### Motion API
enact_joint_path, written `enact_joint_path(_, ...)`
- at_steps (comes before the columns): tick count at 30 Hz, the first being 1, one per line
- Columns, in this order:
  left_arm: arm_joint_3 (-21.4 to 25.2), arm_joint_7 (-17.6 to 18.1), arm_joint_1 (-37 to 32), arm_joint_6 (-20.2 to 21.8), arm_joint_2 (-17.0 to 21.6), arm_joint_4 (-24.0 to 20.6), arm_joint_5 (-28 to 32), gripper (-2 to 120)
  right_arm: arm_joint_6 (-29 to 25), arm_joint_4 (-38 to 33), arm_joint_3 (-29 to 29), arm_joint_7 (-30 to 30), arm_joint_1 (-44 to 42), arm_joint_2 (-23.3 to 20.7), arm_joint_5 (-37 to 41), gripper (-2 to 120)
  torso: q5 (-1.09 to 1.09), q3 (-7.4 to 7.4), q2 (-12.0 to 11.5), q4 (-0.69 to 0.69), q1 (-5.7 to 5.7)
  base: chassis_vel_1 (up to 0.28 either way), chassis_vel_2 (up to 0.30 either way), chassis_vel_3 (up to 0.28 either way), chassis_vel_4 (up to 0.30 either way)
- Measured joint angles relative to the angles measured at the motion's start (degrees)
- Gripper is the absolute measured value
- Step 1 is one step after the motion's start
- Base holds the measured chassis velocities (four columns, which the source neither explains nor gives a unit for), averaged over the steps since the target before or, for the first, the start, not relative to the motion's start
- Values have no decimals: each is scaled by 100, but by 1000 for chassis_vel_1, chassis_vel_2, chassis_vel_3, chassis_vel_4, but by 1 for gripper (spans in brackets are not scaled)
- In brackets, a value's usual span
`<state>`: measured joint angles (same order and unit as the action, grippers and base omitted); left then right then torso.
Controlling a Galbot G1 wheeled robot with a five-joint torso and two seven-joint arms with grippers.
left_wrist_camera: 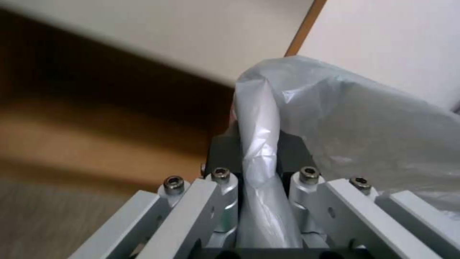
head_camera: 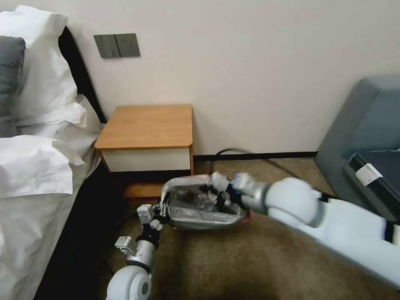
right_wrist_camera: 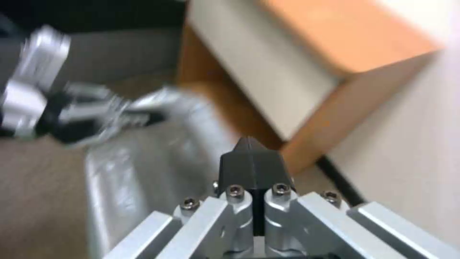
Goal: Pick up the garbage bag from the table and place it over the trash can.
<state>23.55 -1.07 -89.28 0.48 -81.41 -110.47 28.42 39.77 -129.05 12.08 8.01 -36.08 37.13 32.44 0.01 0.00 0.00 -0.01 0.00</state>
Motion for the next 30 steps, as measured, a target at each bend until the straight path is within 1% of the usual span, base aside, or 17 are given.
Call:
enact_joint_path(1,0,0,0,0,0,0,0,9,0,0,0,0,0,0,0,0,0,0,0,0,0,0,0,0,0)
enact_joint_path(2,-3,46,-43,31,32,26,17,9,-148,-97,-240,-194,-244,-120,-2,0,0,0,0,1,0,0,0,0,0)
enact_joint_path(3,-2,140,-171,101,126,34,123,9,-589,-198,-484,-903,-821,-359,-42,5,-2,-1,0,0,0,0,0,0,0)
enact_joint_path(4,-2,140,-171,101,126,34,123,9,-589,-198,-484,-903,-821,-359,-42,5,-2,-1,0,0,0,0,0,0,0)
enact_joint_path(6,10,237,-289,168,219,19,279,9,-873,-206,-568,-1635,-1234,-492,-74,12,2,0,0,-2,0,0,0,0,0)
enact_joint_path(7,18,298,-355,196,264,-1,359,9,-953,-205,-678,-2069,-1444,-486,-74,18,-1,0,0,-1,0,0,0,0,0)
enact_joint_path(8,18,298,-355,196,264,-1,359,9,-953,-205,-678,-2069,-1444,-486,-74,18,-1,0,0,-1,0,0,0,0,0)
enact_joint_path(10,18,449,-437,202,287,-19,429,9,-1031,-166,-903,-2464,-1666,-323,-91,26,1,0,0,1,0,0,0,0,0)
enact_joint_path(11,13,481,-465,203,278,-18,429,9,-1039,-151,-952,-2510,-1687,-239,-104,32,0,0,0,1,0,0,0,0,0)
enact_joint_path(12,13,481,-465,203,278,-18,429,9,-1039,-151,-952,-2510,-1687,-239,-104,32,0,0,0,1,0,0,0,0,0)
enact_joint_path(16,11,511,-498,256,223,30,297,9,-1041,-98,-896,-2471,-1598,12,-165,52,0,0,0,3,0,0,0,0,0)
enact_joint_path(18,12,511,-484,275,222,41,273,9,-1041,-83,-875,-2449,-1594,39,-181,55,1,0,0,3,0,0,0,0,0)
enact_joint_path(20,27,451,-438,384,233,67,192,9,-1041,-35,-835,-2411,-1591,95,-210,66,1,0,0,2,-1,0,0,0,0)
enact_joint_path(22,34,407,-418,426,243,80,171,9,-1043,-15,-828,-2404,-1591,111,-222,69,1,-1,0,2,-1,0,0,0,0)
enact_joint_path(23,40,354,-369,499,259,108,136,10,-1048,8,-820,-2391,-1591,131,-235,77,1,0,0,2,-1,0,0,0,0)
enact_joint_path(24,40,354,-369,499,259,108,136,10,-1048,8,-820,-2391,-1591,131,-235,77,1,0,0,2,-1,0,0,0,0)
enact_joint_path(30,41,352,-278,690,239,111,76,32,-1076,29,-823,-2387,-1607,147,-235,98,0,0,0,1,-1,0,0,0,0)
